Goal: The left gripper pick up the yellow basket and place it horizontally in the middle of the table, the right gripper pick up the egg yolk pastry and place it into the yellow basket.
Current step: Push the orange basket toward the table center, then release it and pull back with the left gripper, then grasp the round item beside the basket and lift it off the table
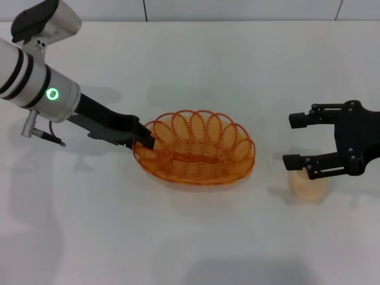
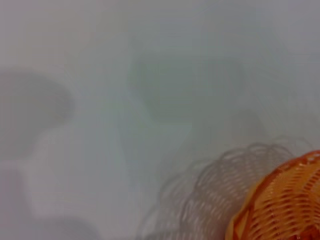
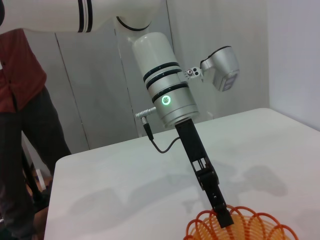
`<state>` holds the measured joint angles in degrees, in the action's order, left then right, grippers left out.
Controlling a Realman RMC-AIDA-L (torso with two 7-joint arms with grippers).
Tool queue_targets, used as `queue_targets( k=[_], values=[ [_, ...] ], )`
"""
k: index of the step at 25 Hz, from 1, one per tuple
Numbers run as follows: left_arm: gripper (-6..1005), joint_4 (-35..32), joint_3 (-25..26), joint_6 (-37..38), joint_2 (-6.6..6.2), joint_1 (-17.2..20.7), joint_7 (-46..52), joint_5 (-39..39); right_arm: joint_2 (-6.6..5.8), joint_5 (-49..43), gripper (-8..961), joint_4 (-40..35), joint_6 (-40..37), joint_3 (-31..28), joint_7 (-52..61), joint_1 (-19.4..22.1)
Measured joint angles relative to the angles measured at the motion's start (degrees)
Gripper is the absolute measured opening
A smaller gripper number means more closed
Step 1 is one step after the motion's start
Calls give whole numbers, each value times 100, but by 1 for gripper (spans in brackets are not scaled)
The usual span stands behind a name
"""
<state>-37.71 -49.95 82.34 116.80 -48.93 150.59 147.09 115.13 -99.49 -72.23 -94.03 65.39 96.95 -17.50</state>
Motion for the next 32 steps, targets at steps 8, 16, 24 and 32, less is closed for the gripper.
queue_targets(
  k=[8, 16, 24, 32],
  values=[
    [507, -92, 12, 12, -5, 1, -53, -54, 0, 0, 792, -2, 8, 0, 7, -17],
    [750, -820, 21, 61, -34, 233, -471, -616, 0, 0, 792, -13, 6, 0, 35, -24],
    [882, -1971, 19, 382, -43, 714, -1139, -1544, 0, -15, 791, -63, -5, 0, 115, -38],
    [894, -2979, 19, 1456, -100, 1339, -2145, -2592, -15, -107, 790, -79, -8, 0, 306, -35]
  ],
)
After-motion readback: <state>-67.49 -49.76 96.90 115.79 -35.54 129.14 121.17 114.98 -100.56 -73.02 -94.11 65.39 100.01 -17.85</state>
